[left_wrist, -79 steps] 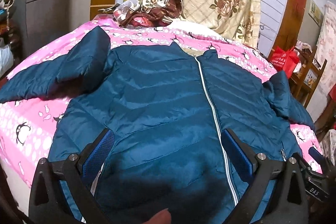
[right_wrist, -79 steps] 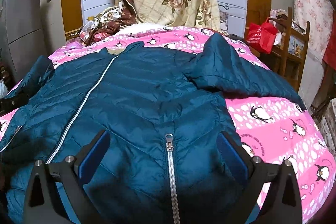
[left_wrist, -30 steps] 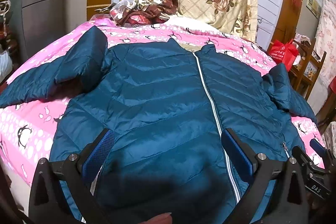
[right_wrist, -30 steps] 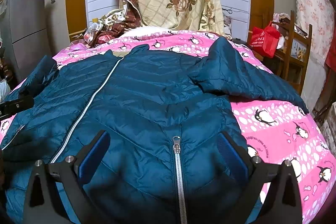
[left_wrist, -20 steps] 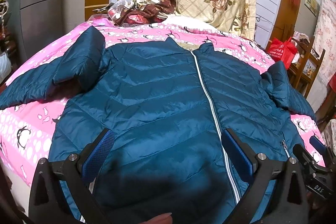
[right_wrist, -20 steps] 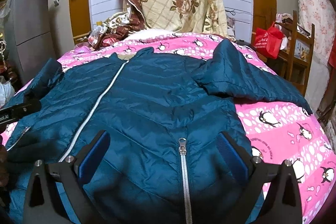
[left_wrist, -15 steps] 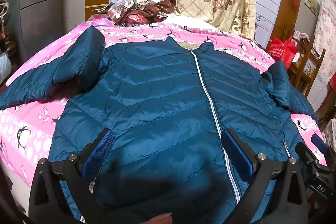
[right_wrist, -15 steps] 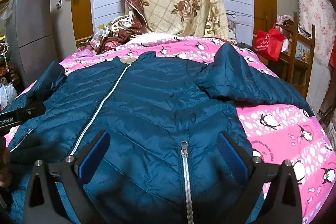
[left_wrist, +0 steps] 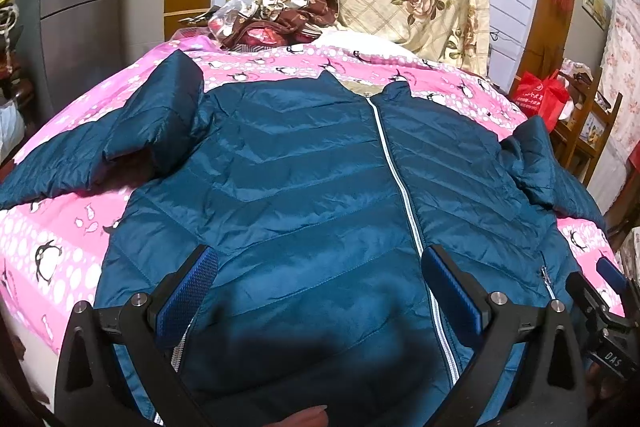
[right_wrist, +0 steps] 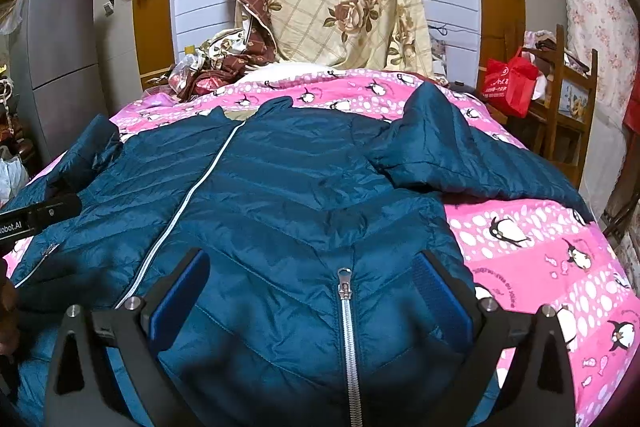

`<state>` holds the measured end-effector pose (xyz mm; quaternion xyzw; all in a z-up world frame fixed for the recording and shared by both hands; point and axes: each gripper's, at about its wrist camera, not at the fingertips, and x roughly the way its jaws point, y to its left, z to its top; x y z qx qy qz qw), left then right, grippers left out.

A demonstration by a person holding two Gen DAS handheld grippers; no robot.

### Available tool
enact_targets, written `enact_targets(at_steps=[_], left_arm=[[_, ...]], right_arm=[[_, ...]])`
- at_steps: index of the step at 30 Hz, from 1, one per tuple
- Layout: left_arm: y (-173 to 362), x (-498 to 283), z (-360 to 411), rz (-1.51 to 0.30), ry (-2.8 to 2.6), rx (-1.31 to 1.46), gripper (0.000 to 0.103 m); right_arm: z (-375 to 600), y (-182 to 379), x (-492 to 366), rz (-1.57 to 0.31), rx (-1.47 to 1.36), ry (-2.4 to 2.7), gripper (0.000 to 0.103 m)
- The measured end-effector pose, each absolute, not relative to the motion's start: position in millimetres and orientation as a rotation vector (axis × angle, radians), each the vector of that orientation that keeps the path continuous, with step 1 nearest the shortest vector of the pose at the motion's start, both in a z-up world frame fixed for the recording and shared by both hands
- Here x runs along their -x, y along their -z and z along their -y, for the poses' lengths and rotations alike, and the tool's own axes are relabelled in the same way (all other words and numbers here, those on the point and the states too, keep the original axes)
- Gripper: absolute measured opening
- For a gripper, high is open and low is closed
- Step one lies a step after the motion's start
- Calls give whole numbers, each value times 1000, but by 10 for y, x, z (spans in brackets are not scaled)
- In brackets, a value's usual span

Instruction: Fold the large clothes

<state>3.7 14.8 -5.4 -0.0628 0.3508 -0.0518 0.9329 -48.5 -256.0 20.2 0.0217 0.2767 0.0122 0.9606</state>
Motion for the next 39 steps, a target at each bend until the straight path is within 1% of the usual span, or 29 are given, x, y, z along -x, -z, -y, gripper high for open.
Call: enact_targets(at_steps=[39], left_arm=[[50, -36, -152, -713, 103, 124, 77]], right_arm=[[2566, -279, 553, -542, -22, -15, 103]])
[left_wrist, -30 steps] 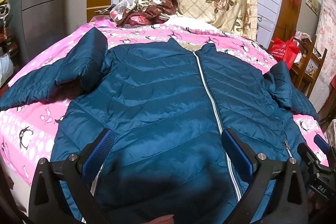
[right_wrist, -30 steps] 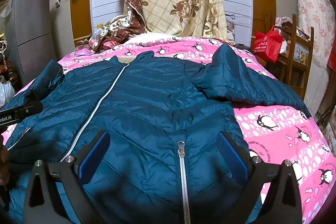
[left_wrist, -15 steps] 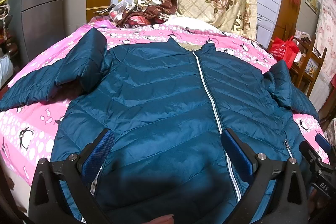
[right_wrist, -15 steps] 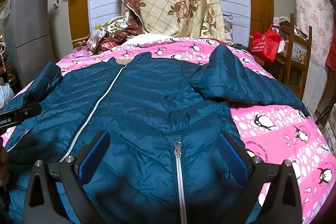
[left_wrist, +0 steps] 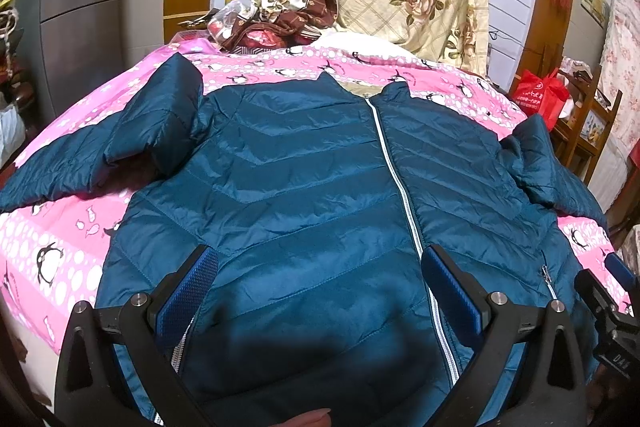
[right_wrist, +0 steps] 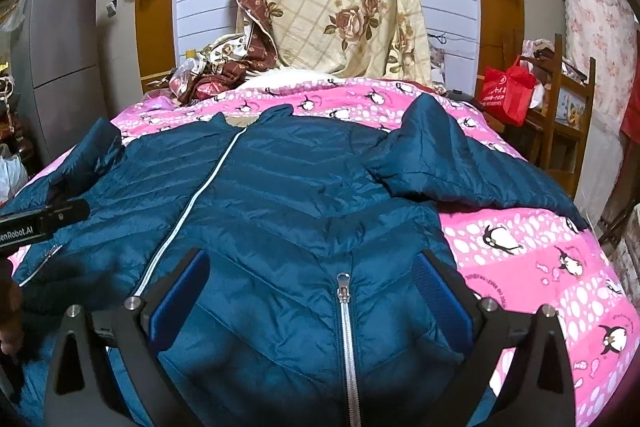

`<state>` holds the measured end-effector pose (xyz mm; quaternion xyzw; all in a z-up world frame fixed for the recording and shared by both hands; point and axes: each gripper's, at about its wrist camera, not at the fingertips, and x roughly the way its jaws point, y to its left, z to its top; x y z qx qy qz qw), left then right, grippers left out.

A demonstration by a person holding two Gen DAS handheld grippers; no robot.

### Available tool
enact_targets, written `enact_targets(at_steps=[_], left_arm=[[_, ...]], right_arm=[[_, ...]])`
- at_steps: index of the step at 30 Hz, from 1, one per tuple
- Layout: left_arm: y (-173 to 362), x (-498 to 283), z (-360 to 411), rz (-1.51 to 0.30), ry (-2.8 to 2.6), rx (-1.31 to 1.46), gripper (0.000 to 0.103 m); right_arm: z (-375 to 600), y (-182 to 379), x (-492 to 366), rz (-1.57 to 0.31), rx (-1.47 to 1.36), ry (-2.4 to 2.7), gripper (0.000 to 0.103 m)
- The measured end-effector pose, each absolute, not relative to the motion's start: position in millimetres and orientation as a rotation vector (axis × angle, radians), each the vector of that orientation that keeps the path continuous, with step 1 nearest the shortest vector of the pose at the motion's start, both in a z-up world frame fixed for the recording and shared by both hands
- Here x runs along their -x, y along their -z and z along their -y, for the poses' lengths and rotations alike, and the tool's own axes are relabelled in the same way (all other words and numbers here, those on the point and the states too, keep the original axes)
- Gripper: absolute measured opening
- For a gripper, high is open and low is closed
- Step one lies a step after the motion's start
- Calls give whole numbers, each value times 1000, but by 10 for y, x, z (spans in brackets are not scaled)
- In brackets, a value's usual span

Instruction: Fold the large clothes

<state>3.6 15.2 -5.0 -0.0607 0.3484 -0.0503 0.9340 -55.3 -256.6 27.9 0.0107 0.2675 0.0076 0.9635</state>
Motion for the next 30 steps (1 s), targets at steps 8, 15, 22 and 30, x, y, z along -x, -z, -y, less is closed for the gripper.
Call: enact_targets(at_steps=[8, 15, 22, 30], left_arm=[[55, -40, -157, -716, 98, 123, 77], [55, -43, -155, -716, 100, 121, 77], [53, -42, -152, -716, 100, 122, 77], [53, -41, -153, -716, 100, 123, 77]], right_arm=[[2621, -240, 521, -544, -42, -4, 103], [2594, -264, 535, -535, -50, -23, 103], [2593, -258, 519, -544, -40, -1, 103], [2556, -252, 513, -547, -27, 10, 103]])
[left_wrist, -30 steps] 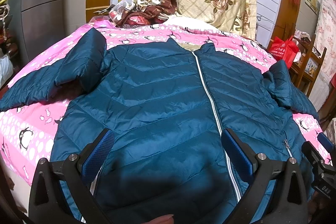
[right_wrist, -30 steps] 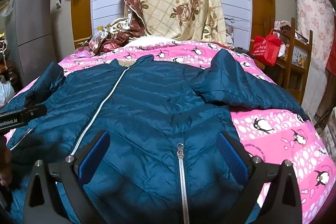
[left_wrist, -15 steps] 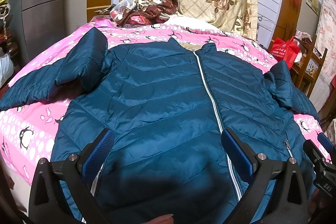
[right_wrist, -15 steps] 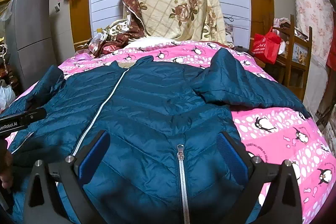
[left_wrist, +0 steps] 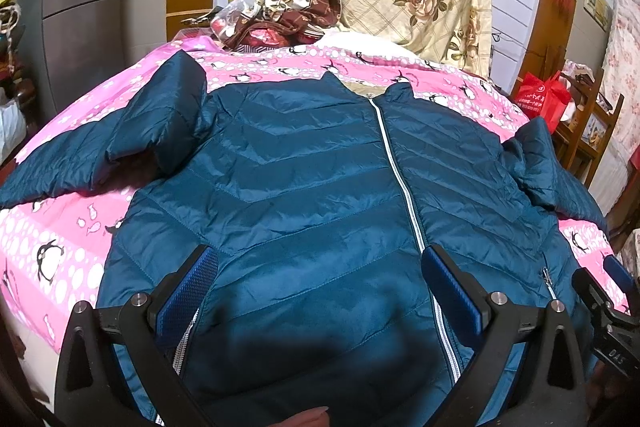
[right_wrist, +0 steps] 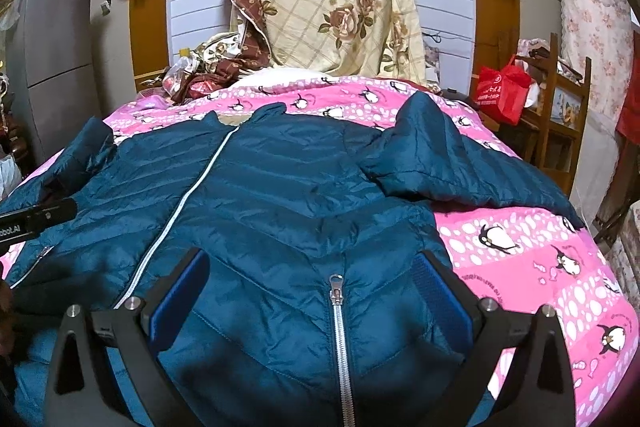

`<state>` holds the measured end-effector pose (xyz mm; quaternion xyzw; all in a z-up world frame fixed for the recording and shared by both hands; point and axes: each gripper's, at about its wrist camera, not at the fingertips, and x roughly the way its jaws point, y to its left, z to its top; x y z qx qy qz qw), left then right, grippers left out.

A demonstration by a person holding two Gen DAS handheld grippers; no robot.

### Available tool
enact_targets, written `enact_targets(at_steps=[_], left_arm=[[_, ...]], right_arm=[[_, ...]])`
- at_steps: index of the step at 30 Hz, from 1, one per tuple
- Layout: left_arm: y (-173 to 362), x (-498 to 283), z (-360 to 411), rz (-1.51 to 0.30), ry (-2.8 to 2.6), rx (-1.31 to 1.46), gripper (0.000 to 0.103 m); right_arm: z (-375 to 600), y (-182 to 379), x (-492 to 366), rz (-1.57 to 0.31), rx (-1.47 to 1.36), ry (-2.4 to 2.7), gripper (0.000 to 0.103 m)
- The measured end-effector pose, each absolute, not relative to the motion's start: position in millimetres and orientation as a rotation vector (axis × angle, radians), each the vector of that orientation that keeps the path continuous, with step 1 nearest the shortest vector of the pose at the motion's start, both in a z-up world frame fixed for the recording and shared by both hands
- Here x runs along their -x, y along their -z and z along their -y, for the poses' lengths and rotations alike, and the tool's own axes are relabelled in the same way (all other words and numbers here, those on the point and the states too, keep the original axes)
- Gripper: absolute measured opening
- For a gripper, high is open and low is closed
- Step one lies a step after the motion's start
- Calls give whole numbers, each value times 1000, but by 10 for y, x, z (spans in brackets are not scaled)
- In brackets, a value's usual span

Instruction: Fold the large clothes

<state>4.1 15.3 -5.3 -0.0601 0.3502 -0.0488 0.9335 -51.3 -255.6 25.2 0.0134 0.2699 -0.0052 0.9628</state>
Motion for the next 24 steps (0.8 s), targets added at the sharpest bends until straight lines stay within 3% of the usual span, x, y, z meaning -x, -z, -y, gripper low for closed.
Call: enact_targets(at_steps=[24], left_arm=[[83, -57, -171, -725, 84, 138, 77]], right_arm=[[2646, -265, 529, -544, -59, 15, 103]])
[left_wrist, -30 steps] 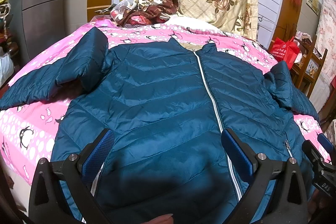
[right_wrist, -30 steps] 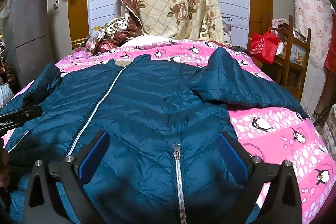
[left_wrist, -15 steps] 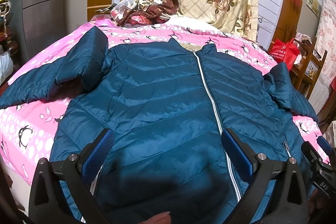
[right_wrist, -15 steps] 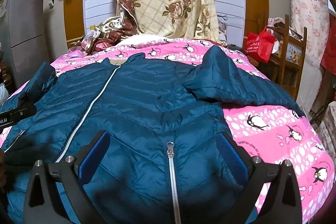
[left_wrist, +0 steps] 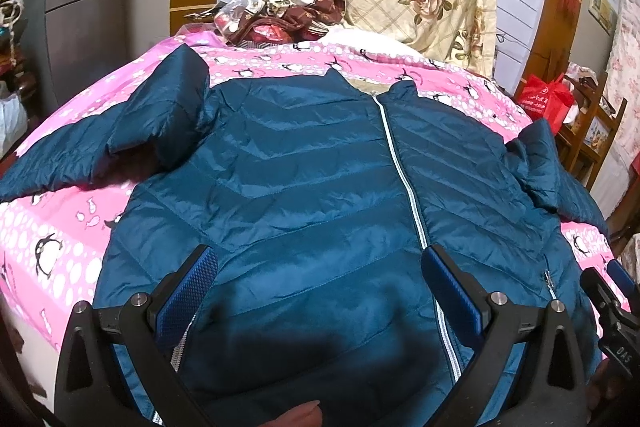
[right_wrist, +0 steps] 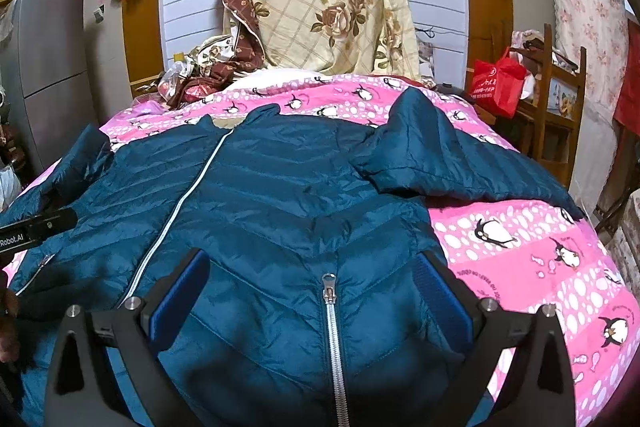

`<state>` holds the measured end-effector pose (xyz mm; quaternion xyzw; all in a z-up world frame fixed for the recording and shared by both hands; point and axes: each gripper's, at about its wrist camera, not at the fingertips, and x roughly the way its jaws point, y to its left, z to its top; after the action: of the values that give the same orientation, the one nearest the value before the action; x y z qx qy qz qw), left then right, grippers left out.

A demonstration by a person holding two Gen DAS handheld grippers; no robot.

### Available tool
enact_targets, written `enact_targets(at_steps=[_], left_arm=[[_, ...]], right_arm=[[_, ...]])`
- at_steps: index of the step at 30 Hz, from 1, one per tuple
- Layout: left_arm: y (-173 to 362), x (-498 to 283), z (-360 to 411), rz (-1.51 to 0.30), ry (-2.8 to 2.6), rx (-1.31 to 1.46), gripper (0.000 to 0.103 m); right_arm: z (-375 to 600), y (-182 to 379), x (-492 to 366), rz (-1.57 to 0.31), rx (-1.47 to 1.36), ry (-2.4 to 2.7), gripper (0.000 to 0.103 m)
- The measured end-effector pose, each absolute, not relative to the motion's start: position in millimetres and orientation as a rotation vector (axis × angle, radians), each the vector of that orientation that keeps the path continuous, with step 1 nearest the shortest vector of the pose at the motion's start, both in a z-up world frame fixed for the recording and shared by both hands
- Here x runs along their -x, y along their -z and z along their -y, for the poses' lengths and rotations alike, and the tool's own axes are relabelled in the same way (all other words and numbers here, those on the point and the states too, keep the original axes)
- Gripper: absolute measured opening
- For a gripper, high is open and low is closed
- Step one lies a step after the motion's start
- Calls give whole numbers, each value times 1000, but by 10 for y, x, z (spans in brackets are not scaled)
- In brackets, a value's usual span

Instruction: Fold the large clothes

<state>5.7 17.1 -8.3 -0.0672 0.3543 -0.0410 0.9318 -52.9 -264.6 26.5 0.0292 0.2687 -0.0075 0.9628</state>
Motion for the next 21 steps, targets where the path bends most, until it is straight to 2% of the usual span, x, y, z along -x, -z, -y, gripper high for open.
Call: enact_targets(at_steps=[21], left_arm=[[72, -38, -171, -724, 32, 121, 77]], right_arm=[[2597, -198, 470, -569, -51, 30, 103]])
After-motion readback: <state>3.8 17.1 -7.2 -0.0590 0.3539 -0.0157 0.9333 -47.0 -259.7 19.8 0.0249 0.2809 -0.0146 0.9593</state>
